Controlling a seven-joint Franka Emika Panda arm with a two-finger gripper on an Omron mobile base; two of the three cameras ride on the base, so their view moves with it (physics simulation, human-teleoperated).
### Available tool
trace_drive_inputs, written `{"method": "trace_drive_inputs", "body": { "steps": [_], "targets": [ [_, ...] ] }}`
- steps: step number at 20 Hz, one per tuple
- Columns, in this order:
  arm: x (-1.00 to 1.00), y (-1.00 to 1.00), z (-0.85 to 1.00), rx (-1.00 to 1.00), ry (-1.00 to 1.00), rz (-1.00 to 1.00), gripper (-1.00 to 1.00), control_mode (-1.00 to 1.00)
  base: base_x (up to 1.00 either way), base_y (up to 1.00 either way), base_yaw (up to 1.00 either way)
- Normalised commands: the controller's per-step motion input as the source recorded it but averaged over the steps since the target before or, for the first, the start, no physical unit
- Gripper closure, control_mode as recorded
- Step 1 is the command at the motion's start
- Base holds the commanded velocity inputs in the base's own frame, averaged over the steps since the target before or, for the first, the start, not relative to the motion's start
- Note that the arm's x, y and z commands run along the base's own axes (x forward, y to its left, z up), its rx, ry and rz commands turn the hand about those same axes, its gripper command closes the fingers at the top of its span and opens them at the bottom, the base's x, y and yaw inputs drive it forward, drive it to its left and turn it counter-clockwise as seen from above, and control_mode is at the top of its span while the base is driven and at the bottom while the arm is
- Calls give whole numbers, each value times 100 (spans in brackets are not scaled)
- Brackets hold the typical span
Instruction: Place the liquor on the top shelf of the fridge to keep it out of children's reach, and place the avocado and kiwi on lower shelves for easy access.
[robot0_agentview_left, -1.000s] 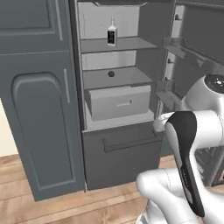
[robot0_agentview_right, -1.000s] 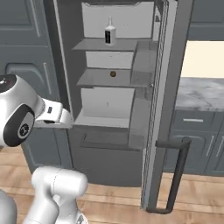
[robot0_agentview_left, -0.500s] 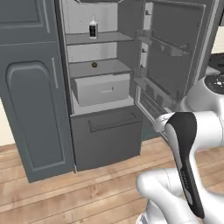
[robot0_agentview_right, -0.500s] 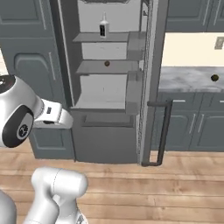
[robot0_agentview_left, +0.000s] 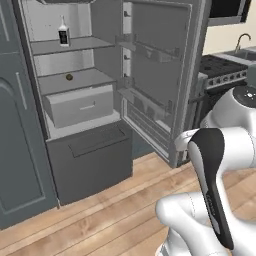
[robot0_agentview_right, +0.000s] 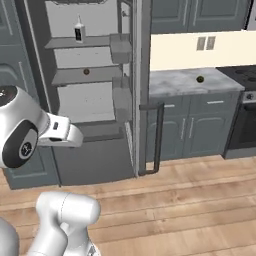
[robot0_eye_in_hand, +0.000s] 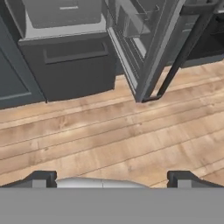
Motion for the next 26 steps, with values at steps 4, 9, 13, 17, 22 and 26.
{"method": "trace_drive_inputs", "body": {
  "steps": [4, 9, 13, 17, 22, 26],
  "targets": [
    [0, 0, 0, 0, 0, 0, -100, 100, 24, -55, -48],
    [0, 0, 0, 0, 0, 0, -100, 100, 47, -62, -55],
    [0, 0, 0, 0, 0, 0, -100, 100, 75, -56, -51],
    [0, 0, 0, 0, 0, 0, -100, 100, 92, -45, -44],
    [0, 0, 0, 0, 0, 0, -100, 100, 100, -13, -23],
    [0, 0, 0, 0, 0, 0, -100, 100, 100, 0, 5]
  ]
}}
